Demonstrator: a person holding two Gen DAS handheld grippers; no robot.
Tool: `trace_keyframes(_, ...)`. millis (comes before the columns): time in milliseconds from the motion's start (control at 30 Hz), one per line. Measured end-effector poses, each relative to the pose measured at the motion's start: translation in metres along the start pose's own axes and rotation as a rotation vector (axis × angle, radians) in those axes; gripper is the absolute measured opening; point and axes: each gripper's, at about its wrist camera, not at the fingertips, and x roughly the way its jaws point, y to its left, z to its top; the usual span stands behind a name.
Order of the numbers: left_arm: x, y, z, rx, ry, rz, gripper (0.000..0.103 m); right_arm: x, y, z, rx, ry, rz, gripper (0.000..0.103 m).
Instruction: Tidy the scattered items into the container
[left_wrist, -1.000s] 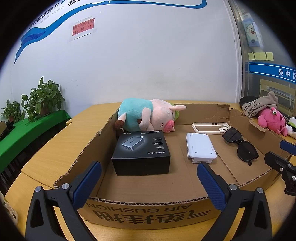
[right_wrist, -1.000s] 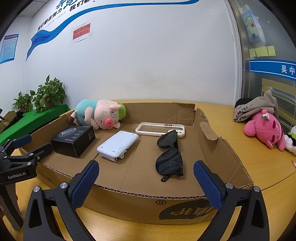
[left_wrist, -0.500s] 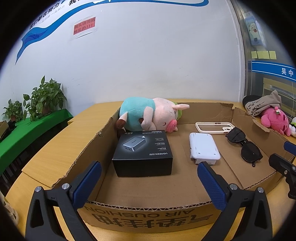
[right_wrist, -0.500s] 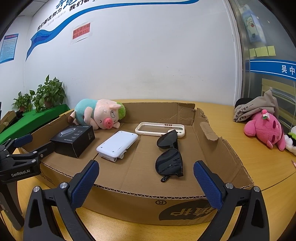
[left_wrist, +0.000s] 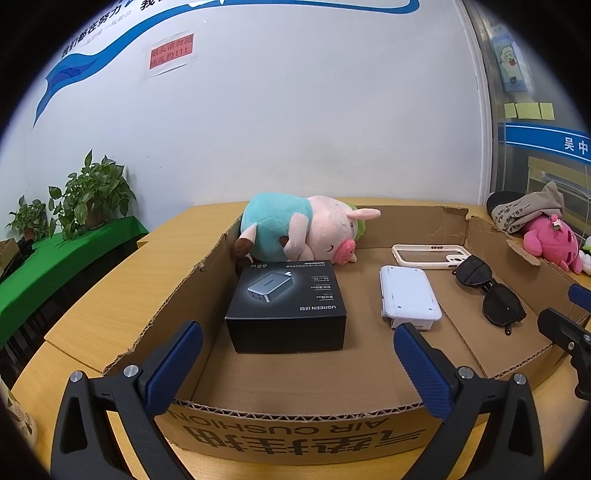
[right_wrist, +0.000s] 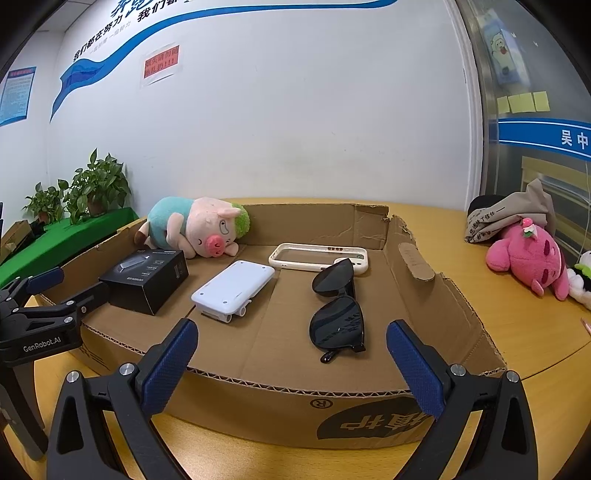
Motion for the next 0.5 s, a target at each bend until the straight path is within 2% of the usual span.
trace_keyframes(500,0.0039,-0.0023,0.0018,-0.003,0.004,0.009,0.103,-0.0013,-0.0024,-0.0001,-0.003,0.001,-0.002,0.103)
